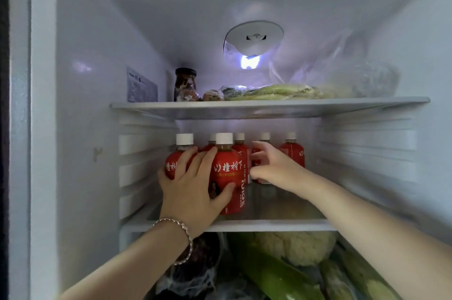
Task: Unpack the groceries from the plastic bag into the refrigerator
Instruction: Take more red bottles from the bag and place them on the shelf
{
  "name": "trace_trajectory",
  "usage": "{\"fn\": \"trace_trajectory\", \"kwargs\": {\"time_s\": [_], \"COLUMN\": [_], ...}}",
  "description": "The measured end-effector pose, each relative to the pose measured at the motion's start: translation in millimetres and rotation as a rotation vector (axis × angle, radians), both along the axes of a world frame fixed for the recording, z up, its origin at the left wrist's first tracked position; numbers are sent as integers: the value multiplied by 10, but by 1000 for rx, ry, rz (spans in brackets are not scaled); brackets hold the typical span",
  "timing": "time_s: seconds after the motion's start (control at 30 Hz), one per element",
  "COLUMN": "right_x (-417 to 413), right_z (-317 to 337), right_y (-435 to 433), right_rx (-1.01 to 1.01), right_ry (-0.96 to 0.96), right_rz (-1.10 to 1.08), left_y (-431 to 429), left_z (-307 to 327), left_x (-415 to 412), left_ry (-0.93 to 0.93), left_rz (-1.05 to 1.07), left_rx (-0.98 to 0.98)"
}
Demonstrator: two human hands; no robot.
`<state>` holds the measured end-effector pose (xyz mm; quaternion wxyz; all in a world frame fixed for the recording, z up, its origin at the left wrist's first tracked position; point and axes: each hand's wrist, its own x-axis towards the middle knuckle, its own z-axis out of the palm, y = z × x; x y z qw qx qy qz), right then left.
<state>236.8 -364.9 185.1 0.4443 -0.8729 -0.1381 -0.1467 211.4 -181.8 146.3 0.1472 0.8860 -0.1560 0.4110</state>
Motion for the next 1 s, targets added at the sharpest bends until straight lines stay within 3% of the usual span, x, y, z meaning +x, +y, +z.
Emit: {"fn": "trace_trajectory", "kwargs": {"time_s": [0.07, 0.17, 0.37, 0.57, 0.73, 0.8, 1.0], "right_x": [-263, -293, 33, 447, 740, 781, 843], "right_z": [-7, -80, -85, -67, -92, -116, -222], "right_y": [171, 308, 493, 705, 734, 722, 697], "right_rx": [-24, -202, -228, -214, -217, -177, -191], "right_ry": [94, -25, -6, 96, 124, 124, 49], "right_rz": [194, 134, 40, -14, -121, -91, -147], "left_y": [55, 168, 289, 421, 418, 415, 381], "left_z": [19, 72, 235, 182, 103, 155, 124], "left_x": [-30, -36, 275, 616, 728, 734, 874], "left_ry": [35, 95, 279, 416, 312, 230, 237], "left_rz": [-10, 18, 127, 109, 87, 143, 161], "left_rx": [32, 139, 317, 68, 7, 99, 115]}}
